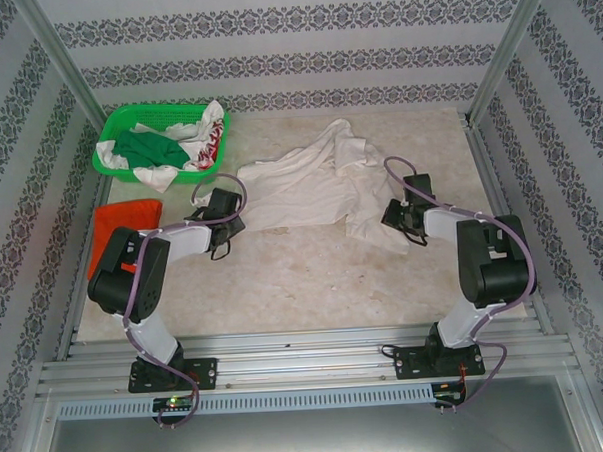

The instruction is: Fold and stack the t-shirts

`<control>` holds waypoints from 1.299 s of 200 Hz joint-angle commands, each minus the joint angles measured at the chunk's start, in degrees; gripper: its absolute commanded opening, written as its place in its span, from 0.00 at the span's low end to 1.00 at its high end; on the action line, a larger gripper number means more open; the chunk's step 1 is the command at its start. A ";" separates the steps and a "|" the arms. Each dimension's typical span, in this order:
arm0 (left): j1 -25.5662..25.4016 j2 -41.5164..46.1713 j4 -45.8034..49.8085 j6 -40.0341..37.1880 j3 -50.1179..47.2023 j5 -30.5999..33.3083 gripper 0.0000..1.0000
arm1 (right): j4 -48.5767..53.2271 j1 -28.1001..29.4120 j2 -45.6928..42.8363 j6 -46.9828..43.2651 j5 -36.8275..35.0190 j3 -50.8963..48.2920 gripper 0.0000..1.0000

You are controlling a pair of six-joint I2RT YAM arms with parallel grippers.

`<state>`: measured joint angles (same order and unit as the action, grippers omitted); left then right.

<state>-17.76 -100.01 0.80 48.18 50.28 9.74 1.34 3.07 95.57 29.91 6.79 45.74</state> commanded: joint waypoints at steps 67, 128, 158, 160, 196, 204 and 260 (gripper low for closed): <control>0.01 5.72 0.93 0.70 -4.15 -0.55 0.00 | 1.38 -0.83 -16.67 4.33 -1.47 -11.64 0.47; 0.01 6.39 0.66 -0.04 -4.25 0.42 0.00 | 0.40 -1.04 -11.90 4.43 -2.05 -5.97 0.56; 0.08 6.75 0.16 0.36 -4.51 0.89 0.00 | -1.25 -1.26 -7.56 5.11 -1.72 -5.34 0.51; 0.09 6.69 0.12 0.34 -4.54 0.90 0.00 | -1.32 -1.23 -7.25 5.08 -1.70 -5.27 0.50; 0.10 6.58 -0.19 -0.19 -4.68 0.99 0.00 | -2.84 -1.49 -3.31 5.01 0.23 -3.26 0.42; 0.08 6.49 -0.35 -0.18 -4.76 0.99 0.00 | -2.75 -1.61 -2.49 4.98 0.39 -2.63 0.40; 0.12 7.20 -2.04 0.33 -5.80 1.13 0.00 | -3.07 -2.37 -3.23 4.39 0.01 -2.17 0.00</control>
<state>-17.56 -94.76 0.58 48.29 45.82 9.30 -0.75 1.23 93.80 34.28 6.90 43.09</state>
